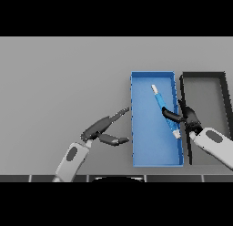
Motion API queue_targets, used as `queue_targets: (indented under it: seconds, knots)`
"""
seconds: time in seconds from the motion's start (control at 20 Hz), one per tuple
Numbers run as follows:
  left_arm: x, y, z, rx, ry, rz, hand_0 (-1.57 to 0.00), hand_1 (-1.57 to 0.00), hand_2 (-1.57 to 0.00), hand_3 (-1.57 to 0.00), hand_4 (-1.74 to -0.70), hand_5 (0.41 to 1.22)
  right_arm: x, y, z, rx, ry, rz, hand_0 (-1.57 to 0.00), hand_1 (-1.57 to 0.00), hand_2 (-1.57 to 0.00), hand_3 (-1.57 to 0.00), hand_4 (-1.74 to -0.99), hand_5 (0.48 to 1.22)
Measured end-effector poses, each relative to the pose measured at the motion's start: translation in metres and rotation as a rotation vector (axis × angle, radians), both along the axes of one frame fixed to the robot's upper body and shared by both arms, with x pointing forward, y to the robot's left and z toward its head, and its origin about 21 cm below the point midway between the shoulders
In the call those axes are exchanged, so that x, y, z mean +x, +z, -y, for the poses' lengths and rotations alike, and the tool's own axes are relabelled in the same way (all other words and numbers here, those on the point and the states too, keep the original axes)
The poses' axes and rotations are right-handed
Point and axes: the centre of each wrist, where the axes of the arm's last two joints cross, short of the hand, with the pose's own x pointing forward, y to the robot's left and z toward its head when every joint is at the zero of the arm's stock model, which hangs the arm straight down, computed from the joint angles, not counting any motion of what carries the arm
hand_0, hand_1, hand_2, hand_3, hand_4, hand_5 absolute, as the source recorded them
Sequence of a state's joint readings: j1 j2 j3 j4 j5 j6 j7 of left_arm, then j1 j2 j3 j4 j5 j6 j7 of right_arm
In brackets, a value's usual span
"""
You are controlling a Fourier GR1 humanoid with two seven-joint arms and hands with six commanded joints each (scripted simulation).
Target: Pick up the blue pipe and place it into the blue bin.
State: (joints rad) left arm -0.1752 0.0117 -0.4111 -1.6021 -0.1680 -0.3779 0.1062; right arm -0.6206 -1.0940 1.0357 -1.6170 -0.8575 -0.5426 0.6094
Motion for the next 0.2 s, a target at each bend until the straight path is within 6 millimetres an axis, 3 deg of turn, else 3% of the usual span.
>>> queue_targets:
  seconds: [0.2]
  knots:
    - [0.0000, -0.0052, 0.0046, 0.012, 0.011, -0.003, 0.00, 0.00, 0.00, 0.00, -0.88, 0.431, 0.0041, 0.0047, -0.0001, -0.003, 0.012, -0.002, -0.01, -0.01, -0.01, 0.00, -1.022, 0.643]
